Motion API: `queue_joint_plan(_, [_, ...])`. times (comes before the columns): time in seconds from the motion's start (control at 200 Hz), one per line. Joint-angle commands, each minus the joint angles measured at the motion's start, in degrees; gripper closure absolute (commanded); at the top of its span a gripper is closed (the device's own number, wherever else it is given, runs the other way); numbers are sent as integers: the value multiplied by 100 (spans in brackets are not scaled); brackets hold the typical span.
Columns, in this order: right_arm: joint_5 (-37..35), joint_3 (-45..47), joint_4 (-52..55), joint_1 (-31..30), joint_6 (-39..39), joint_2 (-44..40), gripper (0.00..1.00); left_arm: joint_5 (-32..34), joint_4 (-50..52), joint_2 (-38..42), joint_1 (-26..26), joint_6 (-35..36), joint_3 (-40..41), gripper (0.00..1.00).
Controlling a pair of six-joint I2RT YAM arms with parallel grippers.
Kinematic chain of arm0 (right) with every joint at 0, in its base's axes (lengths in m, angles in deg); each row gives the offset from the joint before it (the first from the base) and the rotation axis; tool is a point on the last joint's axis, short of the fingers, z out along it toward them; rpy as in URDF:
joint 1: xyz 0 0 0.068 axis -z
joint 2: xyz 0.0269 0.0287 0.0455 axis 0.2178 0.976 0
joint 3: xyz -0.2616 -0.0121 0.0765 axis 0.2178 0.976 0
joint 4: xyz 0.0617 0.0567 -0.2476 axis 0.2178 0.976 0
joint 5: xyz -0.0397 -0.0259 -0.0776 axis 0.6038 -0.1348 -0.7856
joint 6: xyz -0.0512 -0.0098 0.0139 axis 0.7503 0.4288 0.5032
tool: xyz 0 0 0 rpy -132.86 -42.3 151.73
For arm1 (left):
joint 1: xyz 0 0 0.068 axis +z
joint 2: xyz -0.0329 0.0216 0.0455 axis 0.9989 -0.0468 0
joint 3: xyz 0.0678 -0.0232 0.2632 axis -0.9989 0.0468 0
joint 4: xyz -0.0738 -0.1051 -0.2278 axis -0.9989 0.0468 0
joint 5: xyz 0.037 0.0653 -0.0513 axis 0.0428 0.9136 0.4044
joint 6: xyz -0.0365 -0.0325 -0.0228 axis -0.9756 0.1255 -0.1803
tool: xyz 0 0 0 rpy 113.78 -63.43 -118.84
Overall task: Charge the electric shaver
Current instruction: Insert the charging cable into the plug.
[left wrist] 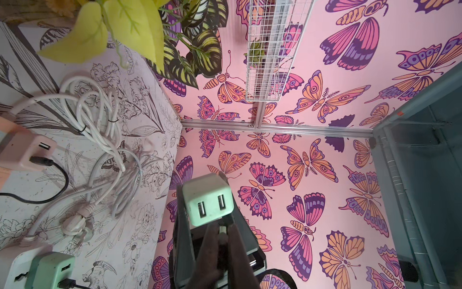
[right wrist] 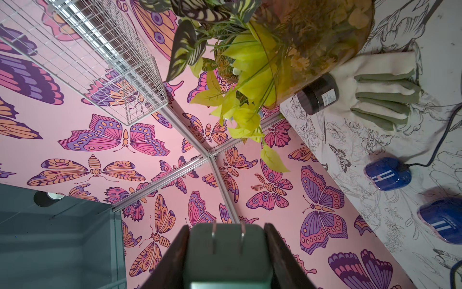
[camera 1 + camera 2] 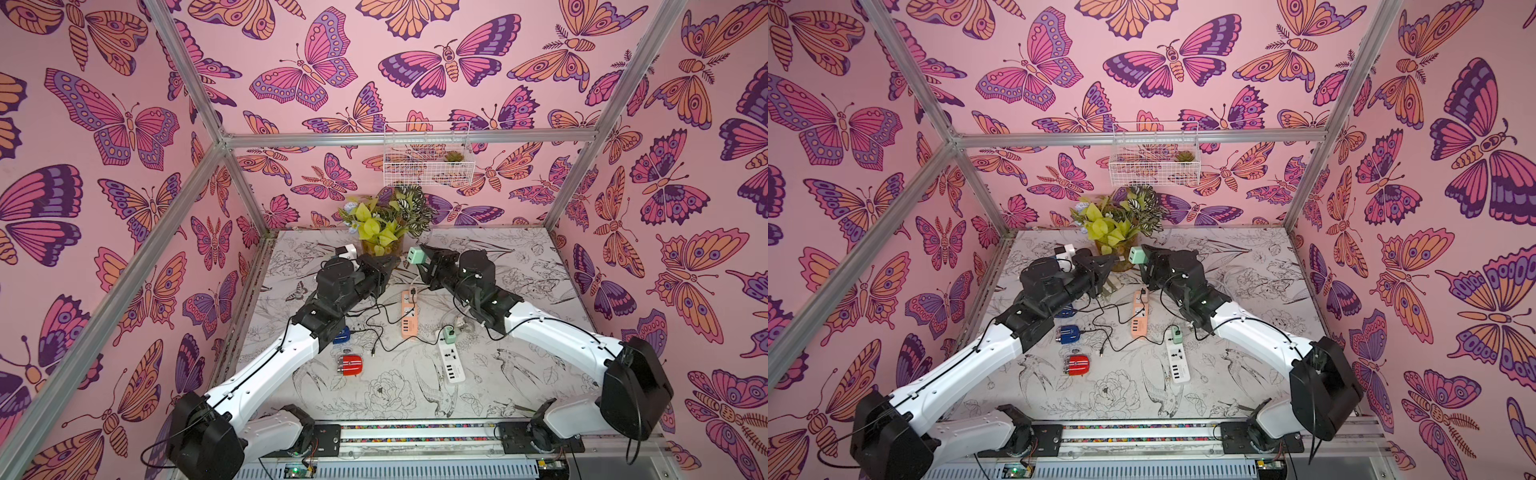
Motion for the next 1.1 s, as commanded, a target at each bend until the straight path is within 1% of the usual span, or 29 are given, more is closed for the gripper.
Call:
queue_joint_plan(0.0, [62, -252, -250, 35, 5, 103, 100, 103, -166, -95, -68, 141, -29, 100])
queue_joint_plan(0.12, [64, -303, -342, 35, 13, 162, 100, 80, -113, -164, -103, 90, -25, 100])
queue_joint_plan(0.431, [199, -315, -324, 35, 111, 120, 100, 316, 185, -155, -104, 89, -58, 100])
queue_joint_plan(0.966, [387, -270, -166, 35, 292, 74, 100, 248, 209, -252, -95, 110, -226, 100])
queue_joint_plan(1.092, [388, -254, -157, 35, 303, 69, 100, 232, 231, -256, -95, 24, -198, 100])
